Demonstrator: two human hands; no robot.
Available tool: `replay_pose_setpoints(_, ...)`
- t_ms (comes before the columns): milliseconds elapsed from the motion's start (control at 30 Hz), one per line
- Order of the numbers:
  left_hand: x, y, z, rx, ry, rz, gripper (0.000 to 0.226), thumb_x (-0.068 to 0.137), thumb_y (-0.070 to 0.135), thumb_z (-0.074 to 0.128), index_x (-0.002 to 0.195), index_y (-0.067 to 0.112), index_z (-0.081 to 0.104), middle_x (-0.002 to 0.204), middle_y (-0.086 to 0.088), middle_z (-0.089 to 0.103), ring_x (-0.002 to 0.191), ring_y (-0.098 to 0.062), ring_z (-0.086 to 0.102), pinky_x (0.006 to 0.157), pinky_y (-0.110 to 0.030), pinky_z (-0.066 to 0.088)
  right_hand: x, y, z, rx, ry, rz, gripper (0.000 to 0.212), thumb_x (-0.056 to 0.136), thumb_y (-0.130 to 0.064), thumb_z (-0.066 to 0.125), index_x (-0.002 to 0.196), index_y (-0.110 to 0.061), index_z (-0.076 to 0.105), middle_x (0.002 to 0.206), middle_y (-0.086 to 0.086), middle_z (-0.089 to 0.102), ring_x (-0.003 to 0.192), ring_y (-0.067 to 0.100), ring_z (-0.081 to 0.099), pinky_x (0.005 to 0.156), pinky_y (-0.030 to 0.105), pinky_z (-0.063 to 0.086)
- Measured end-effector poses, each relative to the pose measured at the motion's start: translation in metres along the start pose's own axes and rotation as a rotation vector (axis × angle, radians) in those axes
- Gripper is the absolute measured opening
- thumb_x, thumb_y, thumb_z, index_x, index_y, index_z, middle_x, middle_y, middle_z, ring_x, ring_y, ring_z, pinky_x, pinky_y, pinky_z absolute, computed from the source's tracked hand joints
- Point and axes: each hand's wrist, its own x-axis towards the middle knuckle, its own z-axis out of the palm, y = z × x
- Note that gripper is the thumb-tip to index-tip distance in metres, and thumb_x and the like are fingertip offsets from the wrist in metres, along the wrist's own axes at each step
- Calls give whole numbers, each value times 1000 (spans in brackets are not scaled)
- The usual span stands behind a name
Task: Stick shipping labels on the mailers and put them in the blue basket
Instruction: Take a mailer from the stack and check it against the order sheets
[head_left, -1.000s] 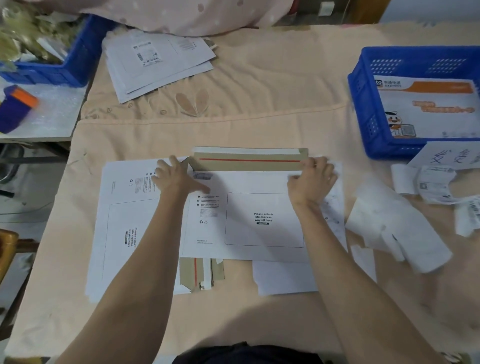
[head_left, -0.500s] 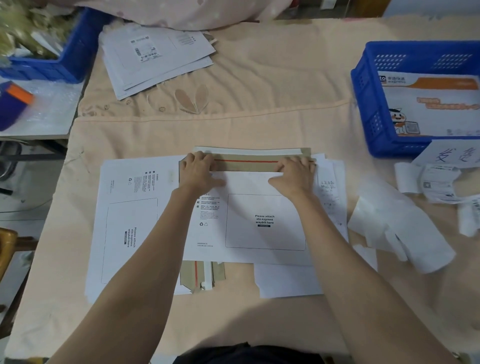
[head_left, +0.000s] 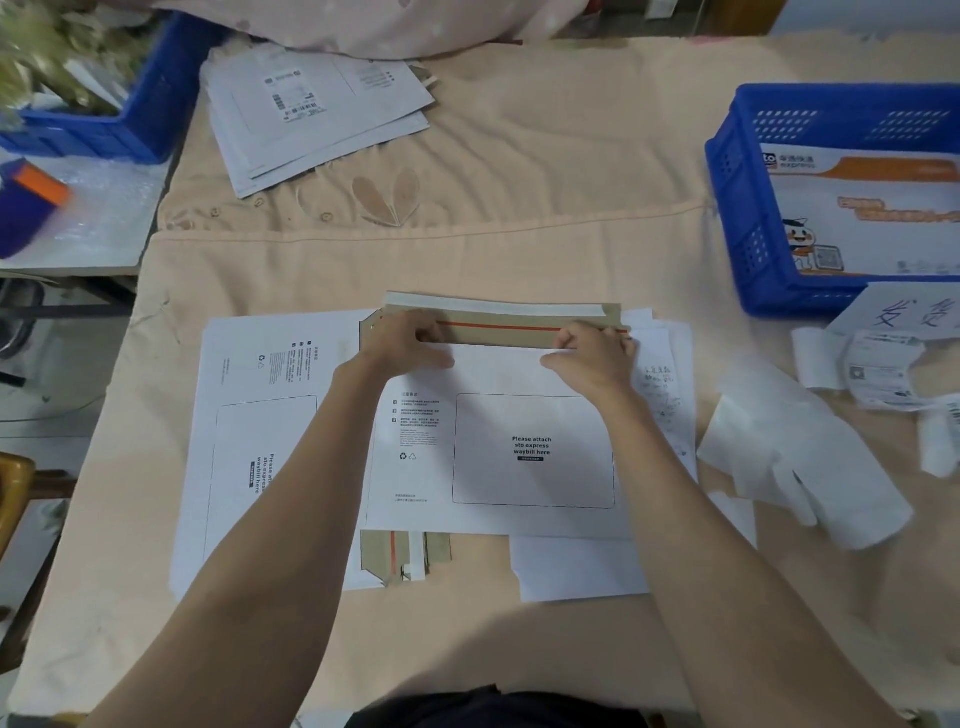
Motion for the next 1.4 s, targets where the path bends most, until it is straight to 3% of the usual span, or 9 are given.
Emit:
replay_pose_setpoints(333,5,-6,0,111,-25,40,20,62,44,74,73,29,68,61,14,52,79,-10,52,84,-24,40,1,6,5,-10,-2,-35,5,76,-23,63,73,-25,60,80,-10,65,111,17,41,93,32,20)
replay_pose_setpoints(467,3,-5,3,47,28,23,25,51,44,68,66,25,68,53,15,52,73,-13,50,74,-23,40,0,4,5,-52,43,-35,6,75,-22,62,73,-25,57,81,-9,64,108,17,43,90,31,20)
replay_pose_setpoints(600,0,-4,11,163,134,29,36,61,42,75,86,21,60,79,4,58,88,-20,50,92,-30,35,0,4,10,-120,135,-62,12,71,-21,68,75,-26,58,104,-5,52,113,20,44,102,32,23)
replay_pose_setpoints(800,-6,-13,34,482,289,-22,47,70,54,72,99,20,57,118,-9,47,117,-30,36,98,-40,22,4,-20,15,-261,150,-174,56,72,-3,65,124,-20,53,133,0,41,123,25,38,99,33,29)
replay_pose_setpoints(867,-13,-17,41,416,402,-59,67,66,55,73,114,13,53,120,-10,47,114,-29,40,91,-37,26,8,-32,19,-187,74,-223,66,75,1,62,137,-17,46,143,-2,36,127,23,41,101,31,33)
replay_pose_setpoints(967,-36,-23,54,149,529,-14,56,64,37,78,103,7,51,104,-5,49,93,-27,50,73,-32,32,12,-43,25,-125,-52,-236,73,79,1,59,146,-16,36,151,-3,31,135,18,38,105,28,32)
replay_pose_setpoints(1067,-52,-34,67,-50,481,-29,51,71,16,73,113,5,46,113,-8,44,87,-30,56,64,-34,43,12,-41,26,-11,-60,-225,68,78,7,54,142,-13,41,141,2,37,120,22,50,99,29,40)
replay_pose_setpoints(1200,-54,-33,72,-72,566,-29,77,68,5,73,135,11,36,122,-13,38,99,-31,49,81,-38,48,-6,-32,31,176,89,-310,45,73,8,53,112,-12,64,114,1,46,82,18,58,82,32,49)
replay_pose_setpoints(1400,-59,-32,80,310,631,17,68,74,16,72,135,17,42,138,-12,43,125,-35,41,103,-45,36,-55,-7,65,-7,249,-306,39,73,4,56,103,-13,72,107,2,60,96,28,55,87,27,35)
